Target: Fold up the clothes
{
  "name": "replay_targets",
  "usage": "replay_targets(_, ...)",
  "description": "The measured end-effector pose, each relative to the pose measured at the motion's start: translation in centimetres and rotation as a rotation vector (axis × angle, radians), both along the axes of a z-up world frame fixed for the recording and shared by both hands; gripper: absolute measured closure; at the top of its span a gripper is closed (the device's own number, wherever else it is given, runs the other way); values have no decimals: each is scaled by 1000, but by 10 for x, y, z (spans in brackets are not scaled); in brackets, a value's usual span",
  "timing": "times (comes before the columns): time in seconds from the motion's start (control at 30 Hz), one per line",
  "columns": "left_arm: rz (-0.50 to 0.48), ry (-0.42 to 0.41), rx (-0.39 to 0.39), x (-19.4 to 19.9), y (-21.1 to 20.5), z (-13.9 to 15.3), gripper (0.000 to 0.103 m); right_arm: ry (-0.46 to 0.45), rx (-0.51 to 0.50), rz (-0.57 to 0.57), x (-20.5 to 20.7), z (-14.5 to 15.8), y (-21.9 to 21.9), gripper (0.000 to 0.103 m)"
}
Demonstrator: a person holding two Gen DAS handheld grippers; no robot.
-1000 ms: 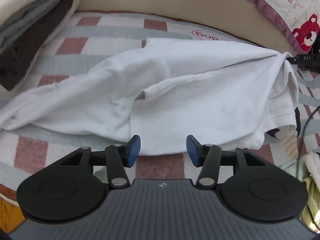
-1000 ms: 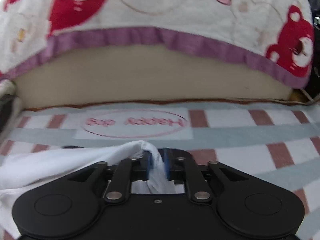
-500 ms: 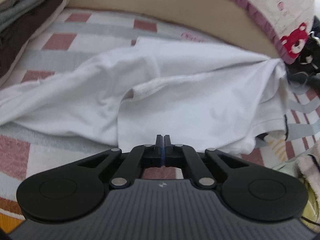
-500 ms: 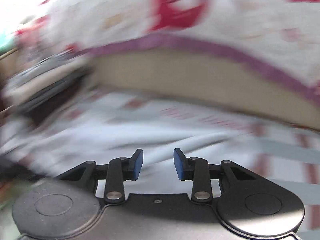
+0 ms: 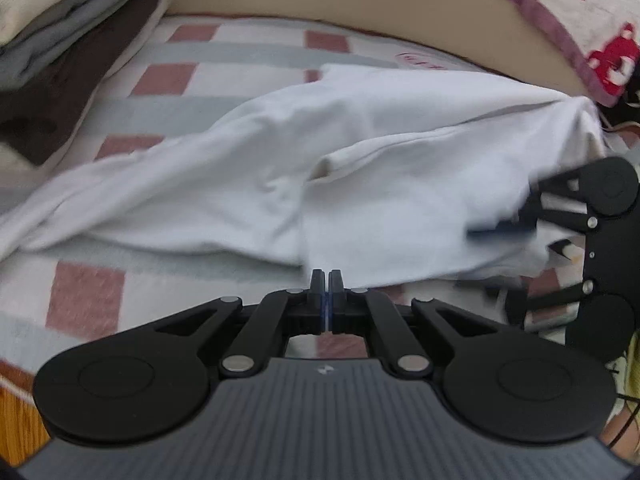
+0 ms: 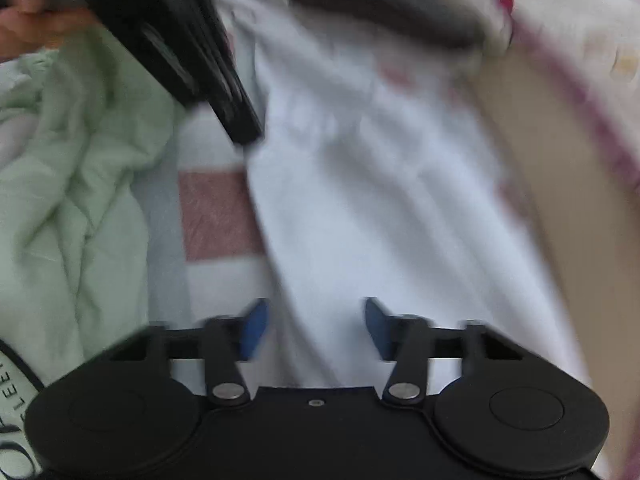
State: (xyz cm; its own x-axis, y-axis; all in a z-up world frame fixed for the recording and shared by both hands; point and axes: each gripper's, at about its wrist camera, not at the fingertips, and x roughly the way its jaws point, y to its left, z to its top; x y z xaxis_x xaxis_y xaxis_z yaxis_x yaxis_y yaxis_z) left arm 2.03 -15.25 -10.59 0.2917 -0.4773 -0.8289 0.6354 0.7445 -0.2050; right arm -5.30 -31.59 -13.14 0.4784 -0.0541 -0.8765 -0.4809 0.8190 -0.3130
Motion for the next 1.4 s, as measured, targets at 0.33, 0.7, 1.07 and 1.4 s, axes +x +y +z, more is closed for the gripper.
replay_targets(0.33, -22, -46, 24, -3, -10, 11, 95, -343, 343, -395, -43, 112, -115, 102)
replay_targets(0.7, -114, -90, 47, -13, -50, 16, 79, -547, -13, -825, -133, 166, -289, 102)
replay_targets(1.07, -1, 146, -64, 5, -63, 7, 74, -518, -63, -1405, -205, 163, -391, 42)
replay_targets(1.4, -168, -26, -38, -27, -79, 11, 74, -187, 873, -1255, -188, 76, -297, 28)
